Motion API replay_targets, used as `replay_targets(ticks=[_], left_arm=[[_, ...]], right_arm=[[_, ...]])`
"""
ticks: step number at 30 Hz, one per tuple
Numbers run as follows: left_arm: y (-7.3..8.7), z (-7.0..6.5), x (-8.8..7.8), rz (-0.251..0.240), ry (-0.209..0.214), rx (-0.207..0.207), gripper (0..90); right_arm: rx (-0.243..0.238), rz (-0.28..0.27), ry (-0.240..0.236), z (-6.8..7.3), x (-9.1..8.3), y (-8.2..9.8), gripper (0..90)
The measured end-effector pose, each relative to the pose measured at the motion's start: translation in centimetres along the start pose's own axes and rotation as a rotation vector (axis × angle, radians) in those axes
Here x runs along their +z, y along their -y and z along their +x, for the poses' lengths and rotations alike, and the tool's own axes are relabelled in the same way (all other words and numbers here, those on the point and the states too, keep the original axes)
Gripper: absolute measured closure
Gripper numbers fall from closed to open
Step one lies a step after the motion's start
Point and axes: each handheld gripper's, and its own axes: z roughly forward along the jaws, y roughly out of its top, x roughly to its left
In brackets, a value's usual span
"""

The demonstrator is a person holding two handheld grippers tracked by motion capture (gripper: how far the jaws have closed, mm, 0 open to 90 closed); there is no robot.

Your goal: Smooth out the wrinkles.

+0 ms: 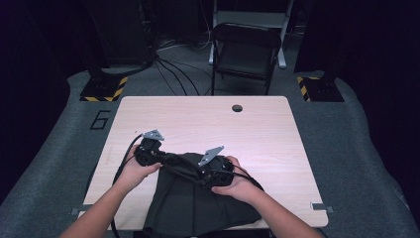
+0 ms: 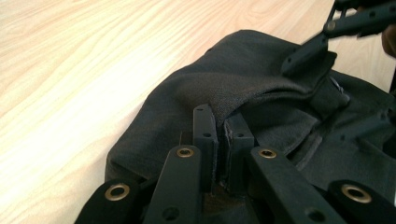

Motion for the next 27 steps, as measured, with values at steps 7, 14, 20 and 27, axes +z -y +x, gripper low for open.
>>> replay_targets(ticks=[7,14,20,27], left_arm=[[-0.3,-0.3,-0.5,-0.003,-0.010,0.015,85.8],[-0.5,-0.2,-0.5,0.009,-0.010,0.026,85.8],[-0.1,0.1,-0.5,0.005,0.000,0.039,85.7],[1.1,0.3,-0.4,0.008,0.027,0.037,85.4]], right_arm=[[0.013,-0.006,-0.009,-0.8,-1.5,0.8,36.1],[-0.011,0.002,-0.004,-0.8,-1.7,1.0,38.9],[-0.016,-0.025,-0.020,-1.0,-2.3,1.0,65.4],[0.049,-0.035,-0.005,-1.9,-3.1,0.9,82.5]])
